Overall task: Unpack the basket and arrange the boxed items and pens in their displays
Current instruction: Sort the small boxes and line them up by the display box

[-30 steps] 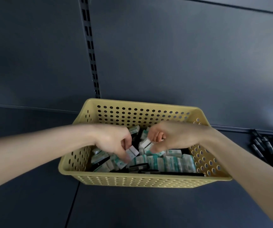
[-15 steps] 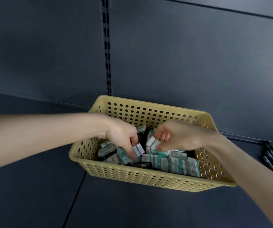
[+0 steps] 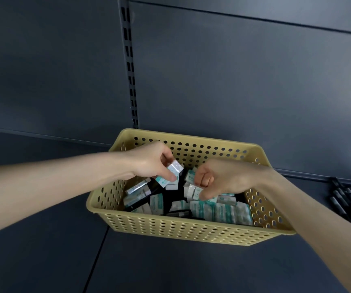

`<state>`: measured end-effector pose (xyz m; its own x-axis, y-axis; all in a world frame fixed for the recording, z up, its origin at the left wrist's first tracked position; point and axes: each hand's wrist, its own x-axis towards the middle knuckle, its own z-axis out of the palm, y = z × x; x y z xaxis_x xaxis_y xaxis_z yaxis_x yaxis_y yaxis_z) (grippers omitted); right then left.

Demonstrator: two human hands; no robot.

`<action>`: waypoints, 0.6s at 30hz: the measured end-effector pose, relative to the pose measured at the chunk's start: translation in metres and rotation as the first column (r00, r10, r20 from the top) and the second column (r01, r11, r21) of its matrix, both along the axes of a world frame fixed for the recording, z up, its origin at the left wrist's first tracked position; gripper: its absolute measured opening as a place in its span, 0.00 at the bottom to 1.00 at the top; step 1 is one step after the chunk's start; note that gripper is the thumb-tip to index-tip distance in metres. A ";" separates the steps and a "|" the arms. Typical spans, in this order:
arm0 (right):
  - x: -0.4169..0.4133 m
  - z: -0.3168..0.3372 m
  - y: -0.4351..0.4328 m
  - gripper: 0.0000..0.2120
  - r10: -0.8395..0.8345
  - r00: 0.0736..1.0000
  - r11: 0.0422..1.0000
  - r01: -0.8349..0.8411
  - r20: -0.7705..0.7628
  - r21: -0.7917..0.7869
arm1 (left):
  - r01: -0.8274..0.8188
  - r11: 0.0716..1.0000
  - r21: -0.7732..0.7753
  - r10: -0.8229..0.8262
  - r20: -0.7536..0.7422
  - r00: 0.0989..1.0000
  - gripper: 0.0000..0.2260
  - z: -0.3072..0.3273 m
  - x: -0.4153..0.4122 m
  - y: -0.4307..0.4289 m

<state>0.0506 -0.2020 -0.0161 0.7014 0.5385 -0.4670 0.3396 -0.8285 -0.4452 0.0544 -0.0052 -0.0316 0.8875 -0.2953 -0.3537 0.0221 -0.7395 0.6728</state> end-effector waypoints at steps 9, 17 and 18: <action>0.007 -0.006 -0.015 0.10 -0.365 0.920 0.904 0.314 0.141 0.291 | 0.068 0.992 0.110 -0.073 0.045 0.996 0.22 -0.009 -0.006 -0.005; 0.009 -0.013 -0.016 0.14 -0.253 0.950 0.962 0.226 0.185 0.152 | 0.131 0.987 0.095 -0.133 0.016 0.991 0.18 -0.008 -0.007 -0.007; 0.010 -0.013 -0.016 0.16 -0.247 0.952 0.964 0.223 0.180 0.145 | 0.125 0.989 0.083 -0.127 0.021 0.992 0.18 -0.008 -0.006 -0.007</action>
